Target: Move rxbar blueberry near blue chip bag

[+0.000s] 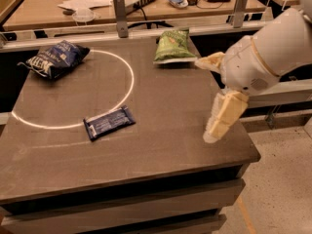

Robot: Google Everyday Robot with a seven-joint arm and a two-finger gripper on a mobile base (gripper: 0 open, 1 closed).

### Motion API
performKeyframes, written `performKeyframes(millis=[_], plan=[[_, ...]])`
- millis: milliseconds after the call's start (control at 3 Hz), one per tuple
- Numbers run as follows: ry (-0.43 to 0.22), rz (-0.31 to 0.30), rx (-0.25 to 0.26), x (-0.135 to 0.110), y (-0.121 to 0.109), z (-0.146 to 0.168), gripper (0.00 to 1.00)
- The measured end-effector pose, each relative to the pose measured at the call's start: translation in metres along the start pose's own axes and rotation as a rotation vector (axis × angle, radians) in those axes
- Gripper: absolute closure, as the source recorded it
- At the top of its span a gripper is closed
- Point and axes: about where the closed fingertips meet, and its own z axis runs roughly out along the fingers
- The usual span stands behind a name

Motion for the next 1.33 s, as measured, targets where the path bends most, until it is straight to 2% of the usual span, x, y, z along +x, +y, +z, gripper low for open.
performKeyframes(millis=[333,1000,1333], plan=[[-0.122,-0.053,-0.032,-0.027,-0.019,0.015,0.00],[-0.242,-0.051,-0.176,-0.049,-0.042,0.089,0.00],[-0.318,-0.082,-0.261,-0.073,-0.051,0.130,0.00]])
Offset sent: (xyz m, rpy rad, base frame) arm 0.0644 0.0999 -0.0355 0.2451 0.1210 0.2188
